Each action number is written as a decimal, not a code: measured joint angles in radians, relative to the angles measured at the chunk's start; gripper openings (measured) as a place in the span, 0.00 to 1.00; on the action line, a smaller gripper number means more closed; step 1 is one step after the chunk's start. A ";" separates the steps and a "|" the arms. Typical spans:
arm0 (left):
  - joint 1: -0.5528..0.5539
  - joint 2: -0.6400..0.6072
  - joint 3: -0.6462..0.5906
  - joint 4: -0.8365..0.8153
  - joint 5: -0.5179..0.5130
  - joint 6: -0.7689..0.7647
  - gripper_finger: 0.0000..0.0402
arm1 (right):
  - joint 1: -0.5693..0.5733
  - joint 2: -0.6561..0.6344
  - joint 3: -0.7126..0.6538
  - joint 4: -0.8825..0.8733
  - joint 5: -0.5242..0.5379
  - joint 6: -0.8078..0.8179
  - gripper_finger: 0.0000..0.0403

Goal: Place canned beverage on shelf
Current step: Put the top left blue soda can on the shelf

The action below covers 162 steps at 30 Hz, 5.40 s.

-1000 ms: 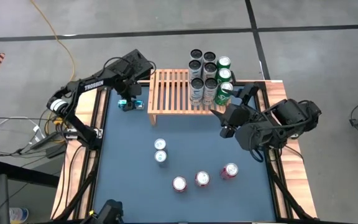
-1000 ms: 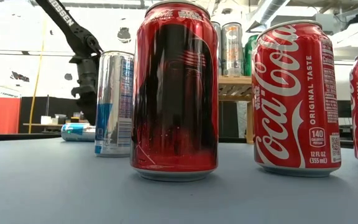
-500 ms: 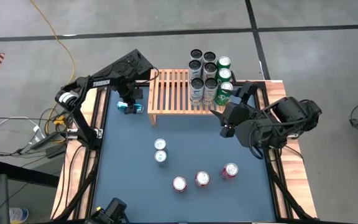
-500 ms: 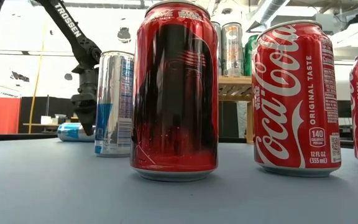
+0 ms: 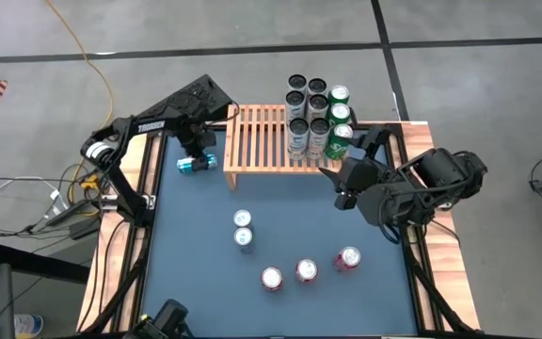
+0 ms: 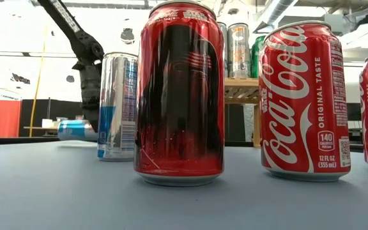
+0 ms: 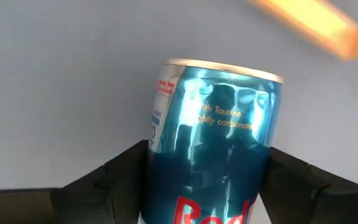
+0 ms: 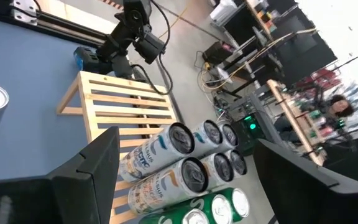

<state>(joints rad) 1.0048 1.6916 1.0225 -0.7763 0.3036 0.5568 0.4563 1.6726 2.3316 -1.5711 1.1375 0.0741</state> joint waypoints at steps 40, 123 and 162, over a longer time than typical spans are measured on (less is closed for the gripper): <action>-0.153 -0.395 0.000 1.384 0.085 -0.802 0.61 | 0.101 -0.025 0.000 0.008 0.122 0.060 0.78; -0.226 0.290 0.184 1.852 0.254 -0.861 0.61 | 0.004 -0.072 0.000 0.000 0.045 0.031 0.78; -0.173 0.288 0.183 1.826 0.404 -0.952 0.79 | 0.005 -0.071 0.000 0.000 0.027 0.032 0.78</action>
<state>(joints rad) 0.8320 1.9800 1.2053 1.0502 0.7079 -0.3955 0.4610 1.6012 2.3314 -1.5710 1.1645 0.1062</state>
